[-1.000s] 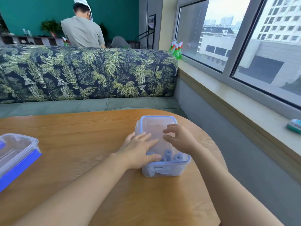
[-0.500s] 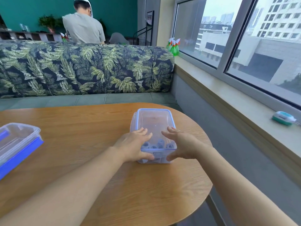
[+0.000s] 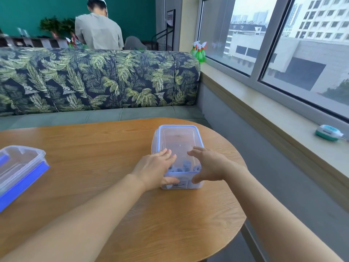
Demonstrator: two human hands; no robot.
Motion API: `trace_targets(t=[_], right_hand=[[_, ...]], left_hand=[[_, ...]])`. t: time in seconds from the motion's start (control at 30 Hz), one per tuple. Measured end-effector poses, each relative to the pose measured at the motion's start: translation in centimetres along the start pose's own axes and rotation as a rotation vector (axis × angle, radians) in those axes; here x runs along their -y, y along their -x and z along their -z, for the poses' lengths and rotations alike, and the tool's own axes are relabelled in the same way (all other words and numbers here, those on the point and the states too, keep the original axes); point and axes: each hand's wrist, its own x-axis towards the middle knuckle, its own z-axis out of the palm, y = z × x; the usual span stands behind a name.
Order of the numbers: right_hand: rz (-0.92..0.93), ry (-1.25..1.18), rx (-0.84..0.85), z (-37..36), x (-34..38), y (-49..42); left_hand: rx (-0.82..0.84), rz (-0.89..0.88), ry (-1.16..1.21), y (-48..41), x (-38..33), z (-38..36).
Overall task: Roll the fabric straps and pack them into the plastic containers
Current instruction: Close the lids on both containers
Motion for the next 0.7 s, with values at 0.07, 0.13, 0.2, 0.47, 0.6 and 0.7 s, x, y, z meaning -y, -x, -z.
trace_targets(t=[0.07, 0.13, 0.2, 0.47, 0.6, 0.7], right_hand=[[-0.063, -0.174, -0.022, 0.4, 0.3, -0.8], [-0.129, -0.242, -0.145, 0.2, 0.7, -1.9], [-0.191, -0.161, -0.207, -0.7, 1.2, -3.1], [-0.205, -0.003, -0.144, -3.2, 1.5, -4.8], [-0.195, 0.020, -0.138, -3.3, 1.5, -4.9], [-0.189, 0.014, -0.150, -3.4, 1.4, -5.0]], left_hand=[[0.000, 0.016, 0.069, 0.0, 0.1, -0.1], [-0.012, 0.028, 0.127, 0.0, 0.2, -0.2], [-0.026, 0.040, 0.173, 0.2, 0.2, -0.4], [-0.217, 0.361, 0.921, -0.8, 1.0, 0.2], [-0.216, 0.565, 1.006, -3.3, 0.9, 0.6], [-0.215, 0.654, 1.045, -5.5, 1.4, 0.0]])
